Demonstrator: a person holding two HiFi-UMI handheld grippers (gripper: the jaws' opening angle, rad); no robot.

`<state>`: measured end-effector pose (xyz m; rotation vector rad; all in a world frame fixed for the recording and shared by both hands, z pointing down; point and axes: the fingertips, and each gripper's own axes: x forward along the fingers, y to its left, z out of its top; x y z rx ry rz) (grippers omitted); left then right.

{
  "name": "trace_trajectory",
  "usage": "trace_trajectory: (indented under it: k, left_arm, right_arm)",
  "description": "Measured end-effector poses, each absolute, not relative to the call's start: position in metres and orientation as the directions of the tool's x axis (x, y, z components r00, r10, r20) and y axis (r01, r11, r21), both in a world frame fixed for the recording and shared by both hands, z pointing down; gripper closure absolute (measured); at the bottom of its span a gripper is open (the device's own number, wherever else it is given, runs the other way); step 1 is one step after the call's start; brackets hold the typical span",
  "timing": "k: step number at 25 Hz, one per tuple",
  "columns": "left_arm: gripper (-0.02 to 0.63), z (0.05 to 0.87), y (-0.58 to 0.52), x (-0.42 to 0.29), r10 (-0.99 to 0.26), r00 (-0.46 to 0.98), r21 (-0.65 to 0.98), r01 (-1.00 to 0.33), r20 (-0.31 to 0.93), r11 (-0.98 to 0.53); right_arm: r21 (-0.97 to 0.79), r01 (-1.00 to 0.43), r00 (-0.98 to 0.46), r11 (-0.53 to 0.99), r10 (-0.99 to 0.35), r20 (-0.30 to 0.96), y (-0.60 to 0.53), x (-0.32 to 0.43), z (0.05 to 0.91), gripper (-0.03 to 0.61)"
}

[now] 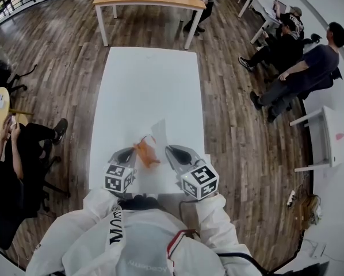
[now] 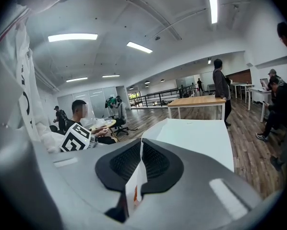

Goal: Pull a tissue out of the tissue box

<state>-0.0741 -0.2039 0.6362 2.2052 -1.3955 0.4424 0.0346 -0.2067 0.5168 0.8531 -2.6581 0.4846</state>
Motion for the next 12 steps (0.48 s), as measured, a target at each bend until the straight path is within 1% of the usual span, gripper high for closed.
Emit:
trace_trajectory:
  k: [12]
  left_arm:
    - [0.614, 0.588, -0.211, -0.099, -0.805, 0.404, 0.172, -0.915, 0.434, -0.366]
  right_arm:
    - [-0.227, -0.664, -0.736, 0.713, -0.568, 0.369, -0.201, 0.049, 0.511, 0.574]
